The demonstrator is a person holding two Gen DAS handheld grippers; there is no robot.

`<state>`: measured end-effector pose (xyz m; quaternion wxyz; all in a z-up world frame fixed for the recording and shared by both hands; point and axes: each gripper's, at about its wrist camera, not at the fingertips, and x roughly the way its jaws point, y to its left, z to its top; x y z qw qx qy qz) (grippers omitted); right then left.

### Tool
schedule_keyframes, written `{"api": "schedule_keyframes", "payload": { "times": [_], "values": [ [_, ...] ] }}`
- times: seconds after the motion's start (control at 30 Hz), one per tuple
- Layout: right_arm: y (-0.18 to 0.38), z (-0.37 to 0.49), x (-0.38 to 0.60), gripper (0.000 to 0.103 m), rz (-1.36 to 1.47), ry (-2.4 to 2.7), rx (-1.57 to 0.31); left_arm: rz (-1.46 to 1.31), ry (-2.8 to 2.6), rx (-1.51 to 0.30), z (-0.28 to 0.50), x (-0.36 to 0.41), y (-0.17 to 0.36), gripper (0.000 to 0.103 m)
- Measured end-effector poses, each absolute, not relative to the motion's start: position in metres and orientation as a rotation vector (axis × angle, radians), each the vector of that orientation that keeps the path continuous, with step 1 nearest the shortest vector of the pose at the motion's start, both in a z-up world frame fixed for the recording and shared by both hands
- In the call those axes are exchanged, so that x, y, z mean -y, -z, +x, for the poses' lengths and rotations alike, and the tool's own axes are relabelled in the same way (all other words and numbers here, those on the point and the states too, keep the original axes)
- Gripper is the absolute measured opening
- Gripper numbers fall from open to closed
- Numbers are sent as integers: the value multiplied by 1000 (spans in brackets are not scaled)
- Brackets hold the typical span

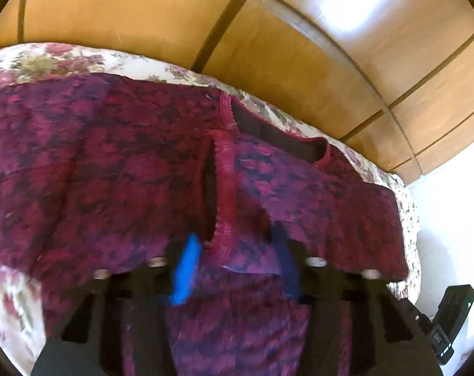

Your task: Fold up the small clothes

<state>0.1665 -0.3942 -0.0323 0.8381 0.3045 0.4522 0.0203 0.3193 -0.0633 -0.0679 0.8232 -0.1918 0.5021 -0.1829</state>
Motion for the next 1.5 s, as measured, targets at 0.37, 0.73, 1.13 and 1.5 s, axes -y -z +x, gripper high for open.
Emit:
{"api": "schedule_keyframes", "payload": {
  "times": [0.37,0.73,1.13,1.5],
  "values": [
    [-2,167,399,73,704,-140,-822,-390,351,-890,285,13,29,10],
    [59,241,359,67,451,33,-989,-327,249,-928,281,8,65,10],
    [76,245,321,89,149,140,-966,-316,198,-937,278,5,84,27],
    [71,241,311,89,119,159,-954,-613,30,-863,217,-105,75,71]
  ]
}}
